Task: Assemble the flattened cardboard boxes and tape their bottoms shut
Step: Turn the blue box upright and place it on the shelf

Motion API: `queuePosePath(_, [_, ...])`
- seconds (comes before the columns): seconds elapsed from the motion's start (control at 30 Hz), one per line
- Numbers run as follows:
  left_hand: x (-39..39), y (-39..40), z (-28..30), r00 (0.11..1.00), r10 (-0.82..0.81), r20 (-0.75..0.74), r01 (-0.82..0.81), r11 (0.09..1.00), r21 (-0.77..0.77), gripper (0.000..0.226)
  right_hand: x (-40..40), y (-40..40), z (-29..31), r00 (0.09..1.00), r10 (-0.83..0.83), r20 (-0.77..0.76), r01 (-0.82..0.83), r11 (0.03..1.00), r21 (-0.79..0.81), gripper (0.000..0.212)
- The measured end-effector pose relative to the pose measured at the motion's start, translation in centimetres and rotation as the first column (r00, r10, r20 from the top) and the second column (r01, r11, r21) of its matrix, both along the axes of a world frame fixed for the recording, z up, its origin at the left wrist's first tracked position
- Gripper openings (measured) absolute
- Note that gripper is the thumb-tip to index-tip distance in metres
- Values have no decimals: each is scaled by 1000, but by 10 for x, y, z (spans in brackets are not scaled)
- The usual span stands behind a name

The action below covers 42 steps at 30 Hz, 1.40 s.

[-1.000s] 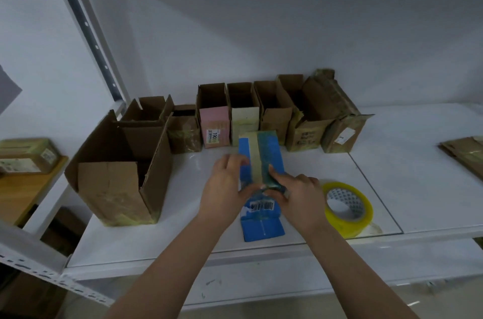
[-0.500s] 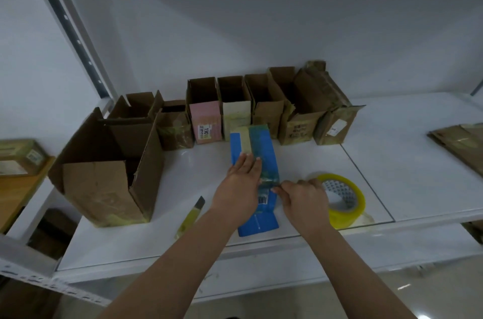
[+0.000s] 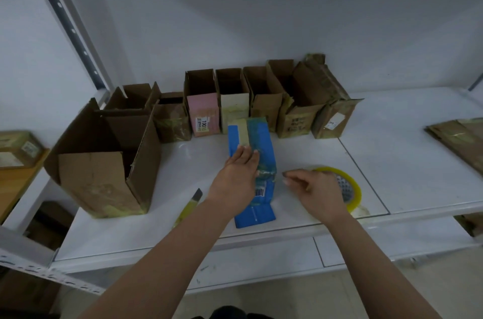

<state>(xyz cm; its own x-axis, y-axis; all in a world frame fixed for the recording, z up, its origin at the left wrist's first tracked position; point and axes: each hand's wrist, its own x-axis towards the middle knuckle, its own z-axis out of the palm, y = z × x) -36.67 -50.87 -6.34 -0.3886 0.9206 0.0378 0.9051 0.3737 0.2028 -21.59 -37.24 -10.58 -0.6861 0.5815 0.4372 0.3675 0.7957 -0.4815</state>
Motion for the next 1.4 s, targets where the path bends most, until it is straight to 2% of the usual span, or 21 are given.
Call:
queuePosePath(0.2, [-2, 1, 0, 999, -25, -31, 23, 998, -51, 55, -25, -16, 19, 994, 12, 111, -31, 985, 171, 22])
queuePosePath(0.33, [-2, 1, -2, 1000, -26, -16, 25, 999, -44, 55, -26, -13, 19, 987, -16, 158, -9, 987, 158, 33])
queuePosePath(0.5, [-1, 2, 7, 1000, -19, -18, 18, 998, -55, 56, -33, -22, 21, 987, -72, 147, 48, 986, 161, 45])
queuePosePath(0.57, [1, 3, 15, 999, -5, 38, 8, 998, -70, 53, -27, -16, 21, 989, -19, 145, 15, 999, 28, 40])
queuePosePath(0.6, [1, 4, 22, 995, 23, 94, -17, 998, -59, 51, -23, -12, 23, 985, 33, 168, -14, 994, -112, 36])
queuePosePath(0.67, [1, 10, 36, 976, 109, 187, -113, 994, 8, 47, -18, -4, 24, 987, 66, 148, -24, 963, -268, 27])
queuePosePath(0.7, [0, 15, 41, 968, 155, 196, -168, 984, 54, 50, -17, -2, 25, 986, 60, 156, -13, 958, -287, 22])
queuePosePath(0.77, [1, 30, 49, 946, 265, 187, -284, 955, 83, 69, -15, -5, 28, 975, 106, 197, -40, 950, -310, 22])
queuePosePath(0.83, [2, 44, 51, 890, 397, 224, -401, 916, -29, 95, -13, -13, 29, 964, 183, 191, -105, 927, -359, 29])
queuePosePath(0.9, [0, 57, 45, 808, 517, 282, -498, 855, -143, 111, -12, -19, 27, 951, 253, 180, -163, 900, -404, 37])
queuePosePath(1.0, [-1, 62, 38, 765, 579, 282, -544, 815, -198, 110, -10, -24, 27, 933, 304, 191, -203, 886, -417, 44])
queuePosePath(1.07, [-4, 59, 40, 793, 545, 272, -517, 838, -173, 97, -9, -24, 35, 951, 261, 166, -178, 901, -394, 41])
queuePosePath(1.13, [-10, 53, 48, 864, 442, 240, -419, 897, -144, 90, -6, -21, 50, 982, 149, 119, -99, 931, -351, 43])
queuePosePath(1.23, [-21, 37, 70, 992, 127, 4, -126, 988, -90, 91, -10, -9, 83, 997, 27, 66, -20, 993, -115, 60])
queuePosePath(1.3, [-27, 22, 83, 975, -143, -170, 128, 987, -99, 94, -16, -1, 105, 982, 16, 189, -26, 998, 54, 83])
queuePosePath(1.4, [-35, 4, 96, 887, -385, -256, 363, 923, -131, 92, -21, 8, 129, 878, 71, 474, -145, 982, 122, 117])
